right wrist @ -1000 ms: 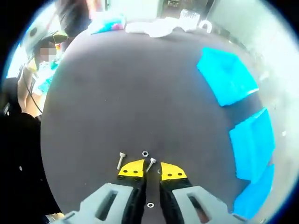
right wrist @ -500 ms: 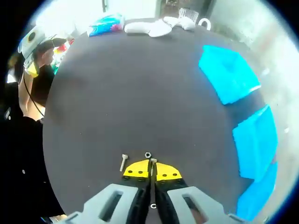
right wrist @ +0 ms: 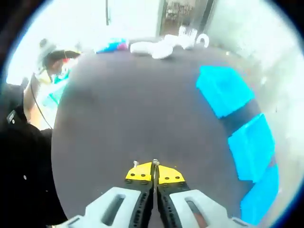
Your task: Sort the screws, nuts, and washers into the corresponding bins
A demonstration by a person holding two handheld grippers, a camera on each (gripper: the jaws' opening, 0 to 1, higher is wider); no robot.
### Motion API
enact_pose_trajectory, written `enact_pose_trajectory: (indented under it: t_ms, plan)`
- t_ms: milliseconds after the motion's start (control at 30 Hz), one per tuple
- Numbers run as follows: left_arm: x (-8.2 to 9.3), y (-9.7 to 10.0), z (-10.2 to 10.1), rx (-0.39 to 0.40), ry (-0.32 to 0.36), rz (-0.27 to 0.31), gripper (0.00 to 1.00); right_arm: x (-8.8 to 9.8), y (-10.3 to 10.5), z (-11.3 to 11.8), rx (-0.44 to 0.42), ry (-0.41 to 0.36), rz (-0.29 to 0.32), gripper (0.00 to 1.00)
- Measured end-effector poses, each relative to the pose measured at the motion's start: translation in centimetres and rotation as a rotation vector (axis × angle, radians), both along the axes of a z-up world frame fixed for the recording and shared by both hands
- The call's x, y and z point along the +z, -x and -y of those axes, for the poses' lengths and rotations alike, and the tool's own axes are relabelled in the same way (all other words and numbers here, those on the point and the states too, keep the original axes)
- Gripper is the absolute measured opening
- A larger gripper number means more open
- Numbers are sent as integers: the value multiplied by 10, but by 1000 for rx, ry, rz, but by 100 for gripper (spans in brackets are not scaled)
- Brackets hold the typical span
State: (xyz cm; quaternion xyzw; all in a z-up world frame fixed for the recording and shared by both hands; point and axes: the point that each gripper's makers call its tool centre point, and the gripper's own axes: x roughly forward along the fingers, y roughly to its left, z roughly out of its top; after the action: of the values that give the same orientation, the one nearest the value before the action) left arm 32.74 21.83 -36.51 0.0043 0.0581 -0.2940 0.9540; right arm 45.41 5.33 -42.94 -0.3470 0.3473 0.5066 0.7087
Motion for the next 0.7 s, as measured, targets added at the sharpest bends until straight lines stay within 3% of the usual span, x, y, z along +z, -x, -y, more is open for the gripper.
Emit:
enact_pose_trajectory:
  t_ms: [100, 400, 600, 700]
  plan:
    - [1, 0, 2, -4, -2, 3, 45, 16, 4, -3, -24, -103, 21, 0]
    - [7, 0, 9, -17, -5, 15, 45, 65, 9, 8, -107, -369, 174, 0]
    - [13, 2, 10, -12, -5, 29, 45, 92, 11, 25, -166, -499, 285, 0]
    - [16, 4, 13, -17, -17, 34, 45, 98, 13, 35, -186, -522, 348, 0]
